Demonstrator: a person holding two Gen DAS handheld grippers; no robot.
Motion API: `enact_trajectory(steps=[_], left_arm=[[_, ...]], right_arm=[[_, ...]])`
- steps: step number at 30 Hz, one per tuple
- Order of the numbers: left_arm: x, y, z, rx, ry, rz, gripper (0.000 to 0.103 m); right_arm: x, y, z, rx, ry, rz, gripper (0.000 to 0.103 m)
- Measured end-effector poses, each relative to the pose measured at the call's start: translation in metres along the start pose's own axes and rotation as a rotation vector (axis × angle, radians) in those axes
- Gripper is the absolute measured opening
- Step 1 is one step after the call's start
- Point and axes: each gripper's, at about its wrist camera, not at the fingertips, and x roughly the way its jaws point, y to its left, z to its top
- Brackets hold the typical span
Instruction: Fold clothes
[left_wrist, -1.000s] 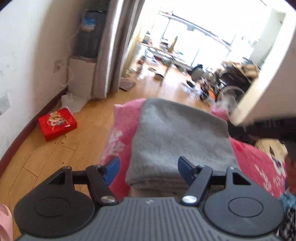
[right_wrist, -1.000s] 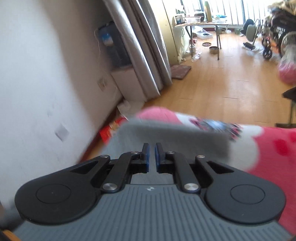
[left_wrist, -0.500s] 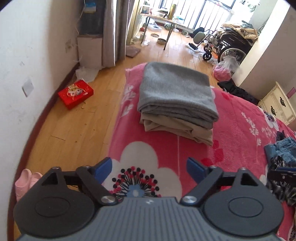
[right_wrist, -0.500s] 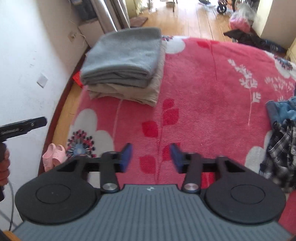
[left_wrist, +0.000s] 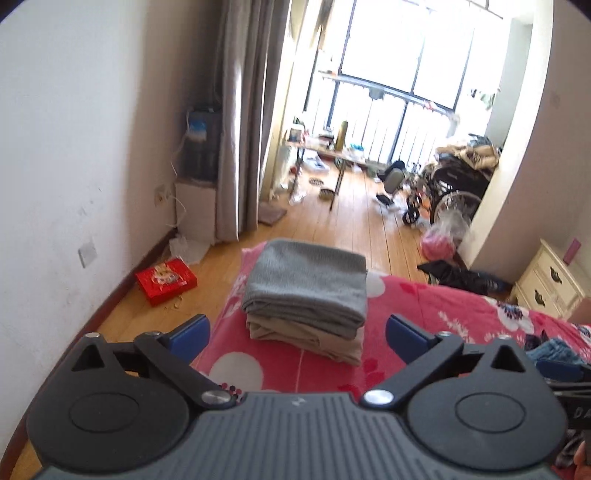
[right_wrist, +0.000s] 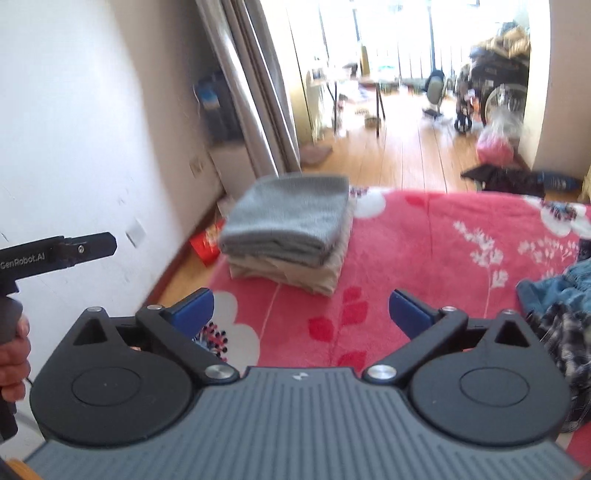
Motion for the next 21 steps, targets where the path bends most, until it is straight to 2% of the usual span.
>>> enact_trajectory(steps=[3,6,9,12,15,21], left_arm=[[-0.034,-0.021,-0.005,0.018,-0.013,0.052,0.103],[-0.058,-0.036,-0.014,0.034,0.000,0.103,0.103],[-0.077,-0.042,-0.021,0.008,0.029,0.102,0.103],[-0.084,-0.044,-0.028,-0.021,0.068,0.105,0.103],[-0.084,-0.038,-0.034,-0.007,0.079,0.165,0.103],[-0.089,-0.031,-0.042,0.013,0.093,0.180,0.103]], right_arm=[[-0.025,0.003,-0.007,-0.048,0.005,-0.046,0.102],[-0.050,0.003,-0.018,-0.036,0.019,-0.077,0.102],[-0.071,0.006,-0.033,-0.040,0.031,-0.119,0.102],[-0.085,0.009,-0.047,-0.060,0.057,-0.157,0.102],[-0.095,0.014,-0.057,-0.038,0.072,-0.179,0.102],[-0.100,0.028,-0.067,0.018,0.040,-0.194,0.102]])
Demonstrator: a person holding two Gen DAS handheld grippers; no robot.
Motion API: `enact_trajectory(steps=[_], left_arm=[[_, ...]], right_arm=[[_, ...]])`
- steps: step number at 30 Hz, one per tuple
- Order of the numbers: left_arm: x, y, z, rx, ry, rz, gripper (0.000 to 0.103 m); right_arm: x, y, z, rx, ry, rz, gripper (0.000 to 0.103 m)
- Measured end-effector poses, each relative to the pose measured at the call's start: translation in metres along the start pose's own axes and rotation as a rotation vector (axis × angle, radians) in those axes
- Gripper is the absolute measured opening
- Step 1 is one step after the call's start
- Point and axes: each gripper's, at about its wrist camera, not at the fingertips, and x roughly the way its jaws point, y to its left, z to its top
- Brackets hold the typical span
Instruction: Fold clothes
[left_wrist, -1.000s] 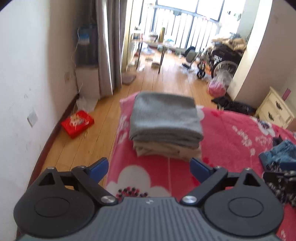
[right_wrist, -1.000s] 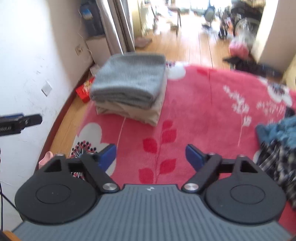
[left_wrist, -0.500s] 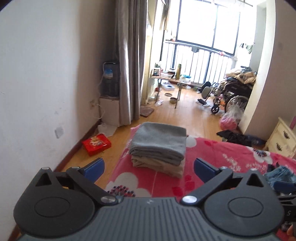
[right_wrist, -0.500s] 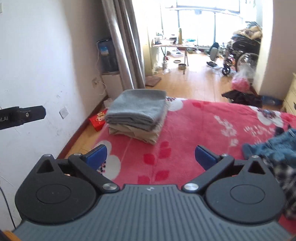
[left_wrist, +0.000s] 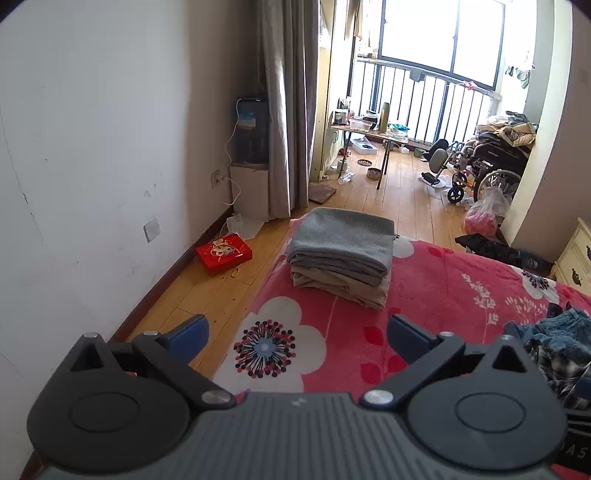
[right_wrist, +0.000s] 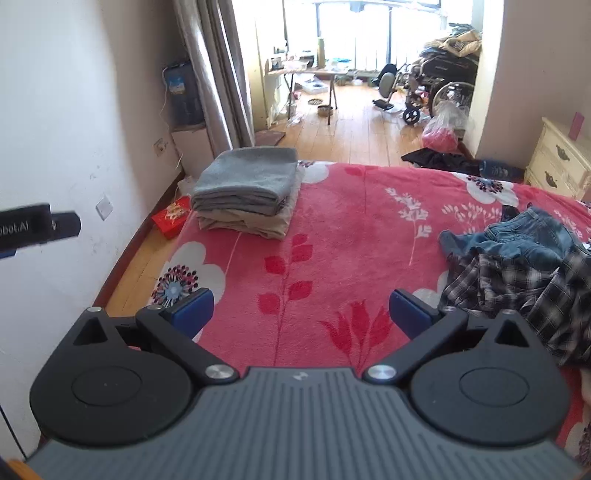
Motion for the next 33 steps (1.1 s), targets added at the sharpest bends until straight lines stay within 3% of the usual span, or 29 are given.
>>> enact_trajectory(steps=[13,22,33], left_arm=[[0.001,0.000,-0.003,0.037,0.008,0.034,0.103],[0.003,-0.002,-0.005,0.023,0.025,0.029,0.103],[0.003,0.001,-0.003,0.015,0.028,0.045,0.103]], right_arm=[[0.011,0.035,-0.001,-0.057,-0.006,-0.060,0.102],[0.024,0.043,0.002,-0.115,0.063,-0.078,0.102],[0.026,0.054,0.004,-0.157,0.061,-0.084,0.102]])
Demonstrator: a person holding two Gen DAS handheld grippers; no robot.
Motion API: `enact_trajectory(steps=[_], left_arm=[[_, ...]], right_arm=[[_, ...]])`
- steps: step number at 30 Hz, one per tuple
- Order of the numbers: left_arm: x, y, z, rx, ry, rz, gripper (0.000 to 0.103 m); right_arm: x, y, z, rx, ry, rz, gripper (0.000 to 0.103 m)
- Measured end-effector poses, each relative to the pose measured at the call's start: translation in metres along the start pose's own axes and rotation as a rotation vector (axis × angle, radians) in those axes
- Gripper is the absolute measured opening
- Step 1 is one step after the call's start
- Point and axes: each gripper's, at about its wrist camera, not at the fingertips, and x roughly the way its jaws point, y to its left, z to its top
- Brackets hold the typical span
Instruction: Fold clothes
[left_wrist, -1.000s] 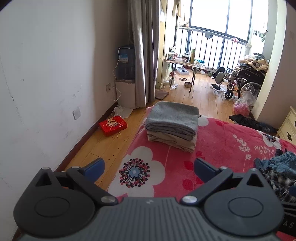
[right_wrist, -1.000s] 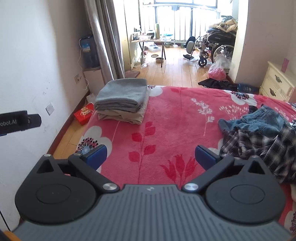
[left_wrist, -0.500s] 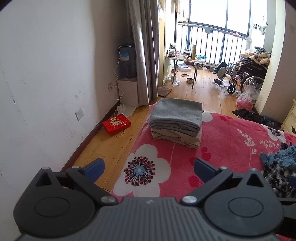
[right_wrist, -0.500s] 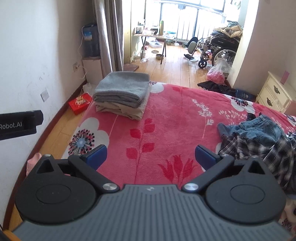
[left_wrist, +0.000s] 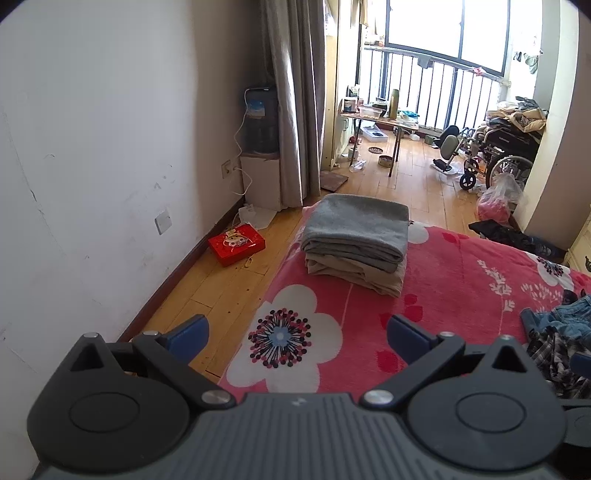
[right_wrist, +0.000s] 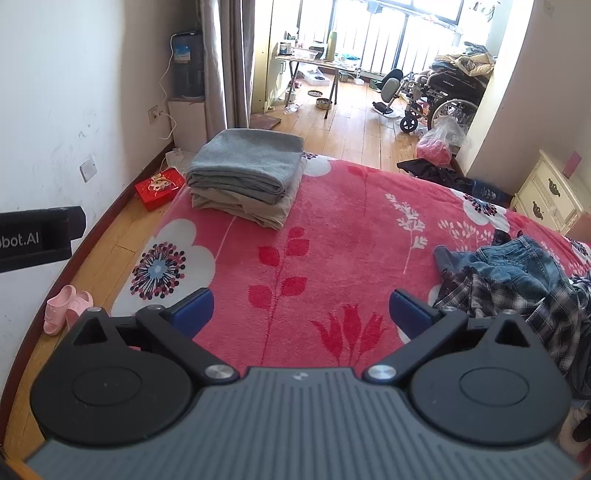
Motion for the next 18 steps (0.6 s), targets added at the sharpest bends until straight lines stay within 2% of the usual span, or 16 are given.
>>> enact_trajectory(steps=[18], left_arm=[[0.0004,0.0049,0.0007,0.006,-0.006,0.012,0.103]], right_arm=[[-0.0002,0.0046,-0.0032,0.016,0.015,0.008,0.102]])
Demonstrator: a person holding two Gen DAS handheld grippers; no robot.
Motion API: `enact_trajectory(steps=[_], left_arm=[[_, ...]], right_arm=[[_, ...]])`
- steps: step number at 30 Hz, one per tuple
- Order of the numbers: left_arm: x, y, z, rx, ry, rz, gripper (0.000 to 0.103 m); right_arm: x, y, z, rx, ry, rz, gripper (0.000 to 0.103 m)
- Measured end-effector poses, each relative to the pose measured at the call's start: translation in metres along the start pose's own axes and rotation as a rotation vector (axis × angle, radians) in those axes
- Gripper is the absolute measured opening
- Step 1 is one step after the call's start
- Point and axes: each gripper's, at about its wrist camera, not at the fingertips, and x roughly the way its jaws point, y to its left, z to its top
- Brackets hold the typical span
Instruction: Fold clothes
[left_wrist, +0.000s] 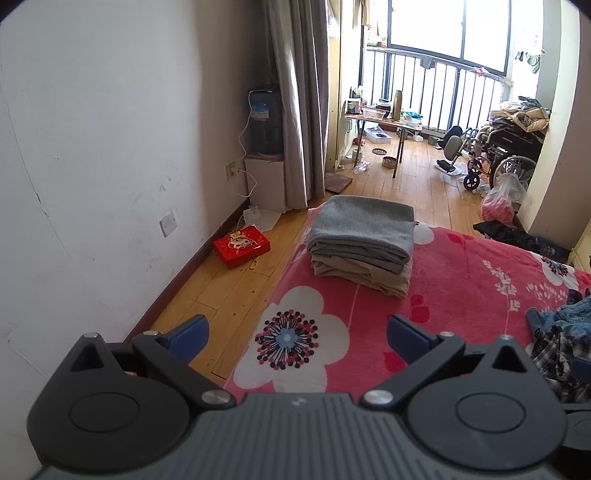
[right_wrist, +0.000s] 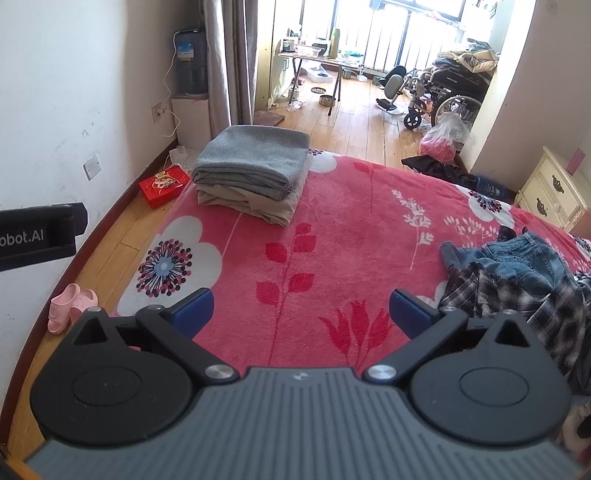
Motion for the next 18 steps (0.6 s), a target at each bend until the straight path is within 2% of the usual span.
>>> enact_trajectory(steps=[18], left_arm=[[0.0056,0.0073,-0.0010,0.009,0.023,0.021,0.103]], right_arm=[[0.0004,0.0031,-0.0031,0.026,0.020,0.001,0.102]])
